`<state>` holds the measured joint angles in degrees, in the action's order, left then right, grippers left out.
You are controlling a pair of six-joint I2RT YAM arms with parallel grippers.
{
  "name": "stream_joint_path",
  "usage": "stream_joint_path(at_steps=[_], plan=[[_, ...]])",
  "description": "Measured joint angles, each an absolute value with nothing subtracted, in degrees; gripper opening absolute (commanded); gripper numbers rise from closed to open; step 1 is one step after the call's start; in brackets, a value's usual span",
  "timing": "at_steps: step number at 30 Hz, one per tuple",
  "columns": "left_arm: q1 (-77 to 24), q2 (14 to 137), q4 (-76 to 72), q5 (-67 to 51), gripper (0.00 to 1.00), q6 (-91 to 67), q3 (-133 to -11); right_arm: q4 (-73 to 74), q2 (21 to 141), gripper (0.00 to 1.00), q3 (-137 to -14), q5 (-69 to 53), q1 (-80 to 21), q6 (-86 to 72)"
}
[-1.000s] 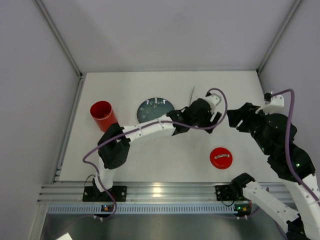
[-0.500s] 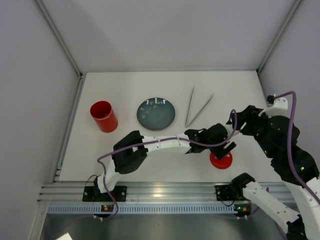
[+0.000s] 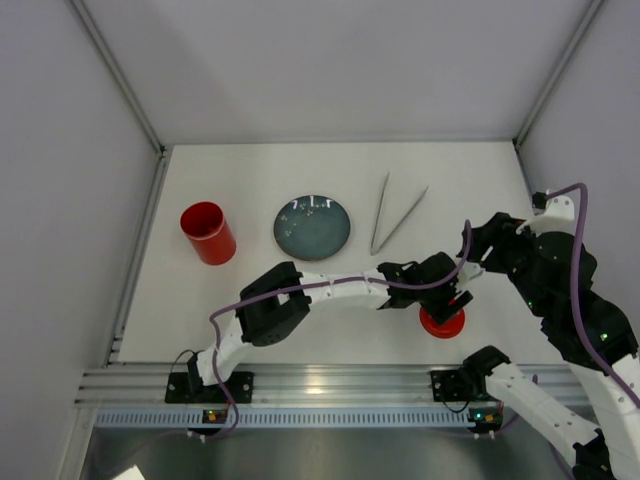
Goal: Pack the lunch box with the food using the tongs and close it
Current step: Pick up the box lid from the center of the board.
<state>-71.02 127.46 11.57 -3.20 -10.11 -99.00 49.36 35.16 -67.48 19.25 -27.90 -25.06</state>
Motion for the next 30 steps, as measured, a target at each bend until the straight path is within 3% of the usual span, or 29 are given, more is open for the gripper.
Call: stream_joint_path(at_steps=[9,30], plan=[[-71.02,128.07,11.77,-3.64,0.53,-10.31,-98.98,49.3,35.16,0.55,-66.72,19.29,-27.9,-25.06],[-71.02,128.88,12.08,-3.68,0.34,-9.87,-98.76,49.36,35.09,0.56,-65.98,19.44,-27.9,-25.06]])
